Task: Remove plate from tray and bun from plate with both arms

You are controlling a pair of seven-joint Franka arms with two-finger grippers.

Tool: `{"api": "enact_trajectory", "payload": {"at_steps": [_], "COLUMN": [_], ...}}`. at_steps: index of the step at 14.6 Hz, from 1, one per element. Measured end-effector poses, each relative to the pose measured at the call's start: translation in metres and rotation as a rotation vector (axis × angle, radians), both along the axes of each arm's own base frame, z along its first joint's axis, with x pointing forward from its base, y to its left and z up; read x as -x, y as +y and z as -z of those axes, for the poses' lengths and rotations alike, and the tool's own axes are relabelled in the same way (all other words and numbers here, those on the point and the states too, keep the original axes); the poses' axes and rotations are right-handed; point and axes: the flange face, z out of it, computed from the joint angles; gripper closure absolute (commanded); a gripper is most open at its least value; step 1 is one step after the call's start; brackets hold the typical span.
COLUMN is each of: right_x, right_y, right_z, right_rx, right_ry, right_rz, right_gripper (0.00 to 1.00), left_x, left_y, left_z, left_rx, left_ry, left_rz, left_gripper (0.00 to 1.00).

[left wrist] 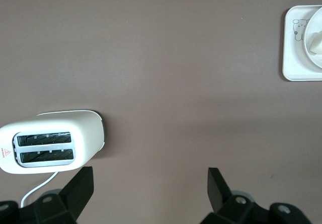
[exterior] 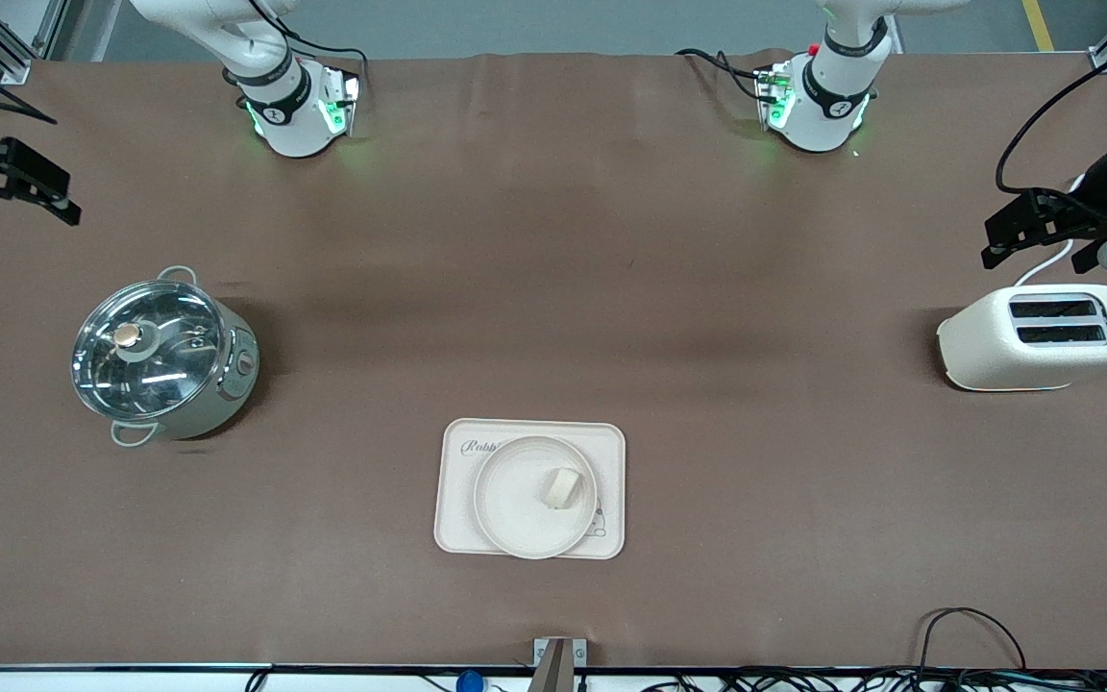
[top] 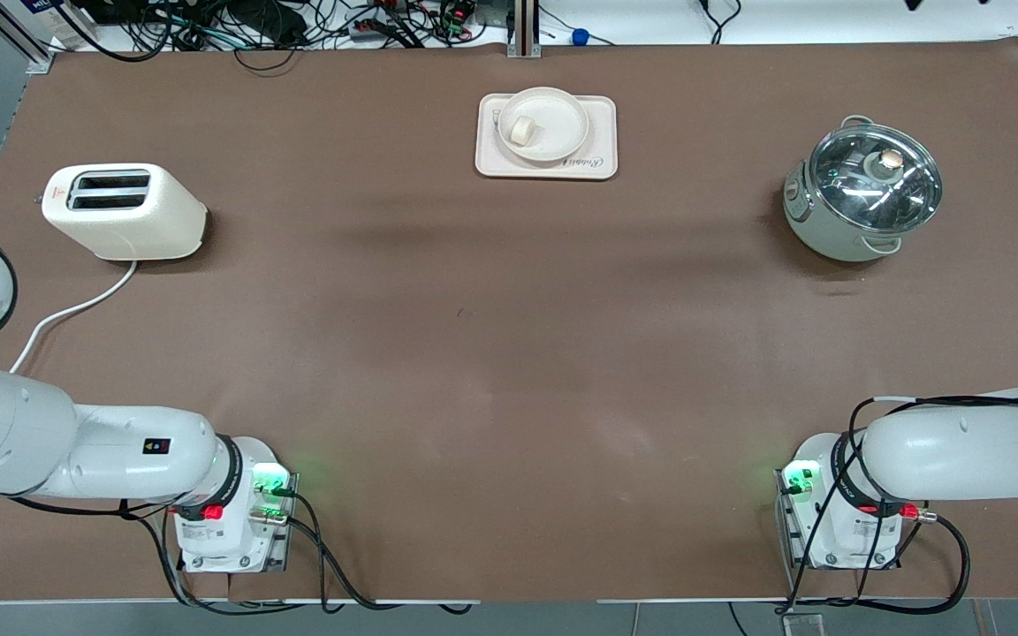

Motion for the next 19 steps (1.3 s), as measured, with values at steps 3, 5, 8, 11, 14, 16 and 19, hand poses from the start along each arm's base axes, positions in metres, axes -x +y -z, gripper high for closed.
{"api": "enact_trajectory", "payload": {"at_steps": [3, 5, 8, 11, 14, 16, 19], "right_x": [-0.033, -0.059, -0.092, -0.114, -0.135, -0.151, -0.167], "right_y": [0.037, 0.074, 0.142, 0.193, 0.216, 0.226, 0.262], "right_z": [0.027, 0.052, 0.099, 0.144, 0.189, 0.23, 0.301], "right_rx": [-0.065, -0.08, -0.086, -0.099, -0.183, -0.224, -0.247], "right_ry": [0.034, 0.032, 0.003, -0.04, -0.06, -0.075, -0.15], "right_rz": [0.064, 0.131, 0.174, 0.167, 0.19, 0.213, 0.203], "right_gripper": [0.0, 0.0, 0.0, 0.0, 0.0, 0.03, 0.15], "left_x": [0.0, 0.0, 0.0, 0.0, 0.0, -0.001, -0.001], "left_y": [-0.001, -0.001, -0.001, -0.001, -0.001, -0.001, -0.001], "left_z": [0.0, 0.0, 0.0, 0.0, 0.0, 0.002, 0.003], "left_rx": [0.0, 0.0, 0.0, 0.0, 0.0, 0.0, 0.0], "left_ry": [0.0, 0.0, 0.0, 0.0, 0.001, 0.004, 0.005], "left_rz": [0.002, 0.001, 0.001, 0.001, 0.002, 0.002, 0.001], "left_gripper": [0.0, 0.0, 0.0, 0.0, 0.0, 0.0, 0.0]}}
